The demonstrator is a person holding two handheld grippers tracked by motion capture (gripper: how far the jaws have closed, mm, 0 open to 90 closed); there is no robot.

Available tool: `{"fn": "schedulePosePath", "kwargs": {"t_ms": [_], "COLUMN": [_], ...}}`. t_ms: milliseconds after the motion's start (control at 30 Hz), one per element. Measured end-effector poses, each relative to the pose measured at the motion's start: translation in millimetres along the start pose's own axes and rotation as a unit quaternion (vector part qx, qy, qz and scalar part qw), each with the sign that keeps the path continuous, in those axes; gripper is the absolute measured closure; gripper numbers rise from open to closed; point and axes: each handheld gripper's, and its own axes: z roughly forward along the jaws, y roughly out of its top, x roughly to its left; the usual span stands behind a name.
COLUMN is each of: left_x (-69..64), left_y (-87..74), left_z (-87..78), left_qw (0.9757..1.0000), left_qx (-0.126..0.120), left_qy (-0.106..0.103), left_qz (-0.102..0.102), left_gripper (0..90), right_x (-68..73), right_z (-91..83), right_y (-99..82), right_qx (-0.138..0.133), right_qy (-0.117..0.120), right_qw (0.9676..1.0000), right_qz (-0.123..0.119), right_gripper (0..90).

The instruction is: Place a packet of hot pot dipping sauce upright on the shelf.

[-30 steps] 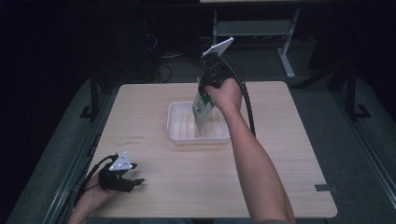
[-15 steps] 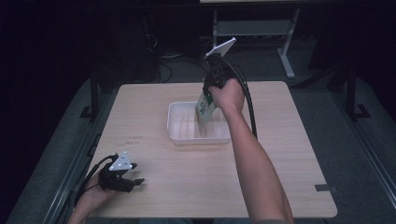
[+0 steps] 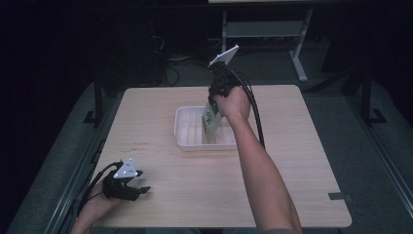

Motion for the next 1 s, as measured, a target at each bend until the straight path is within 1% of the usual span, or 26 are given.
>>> {"fn": "schedulePosePath", "kwargs": {"t_ms": [200, 267, 433, 633, 767, 900, 1000], "left_x": [-0.2, -0.2, 0.0, -0.3, -0.3, -0.2, -0.3], "left_y": [0.3, 0.3, 0.1, 0.3, 0.2, 0.1, 0.1], "left_z": [0.5, 0.8, 1.0, 1.5, 1.7, 1.8, 1.9], "left_qw": [1.0, 1.0, 1.0, 1.0, 1.0, 1.0, 1.0], "left_qx": [0.001, 0.001, 0.001, 0.001, 0.002, 0.002, 0.002], "left_qy": [0.0, 0.0, 0.0, 0.0, 0.0, 0.0, 0.0], "left_qz": [0.001, 0.0, -0.001, -0.001, -0.001, -0.001, -0.001], "left_gripper": [35.1, 35.1, 35.1, 34.8, 34.7, 34.7, 34.5], "right_x": [-5.4, -5.7, -6.3, -7.9, -8.3, -9.2, -9.6], "right_z": [8.6, 10.4, 12.0, 13.9, 15.5, 14.1, 12.4], "right_y": [-4.5, -5.0, -6.0, -7.5, -8.1, -8.7, -9.6], "right_qx": [0.005, 0.008, 0.01, 0.012, 0.018, 0.016, 0.015], "right_qy": [0.005, 0.003, 0.006, 0.005, 0.002, 0.003, 0.004], "right_qw": [1.0, 1.0, 0.9999, 0.9999, 0.9998, 0.9999, 0.9999], "right_qz": [0.007, 0.004, 0.004, 0.001, -0.002, -0.003, -0.007], "right_gripper": [89.2, 89.2, 88.9, 87.9, 86.1, 85.2, 84.2]}}
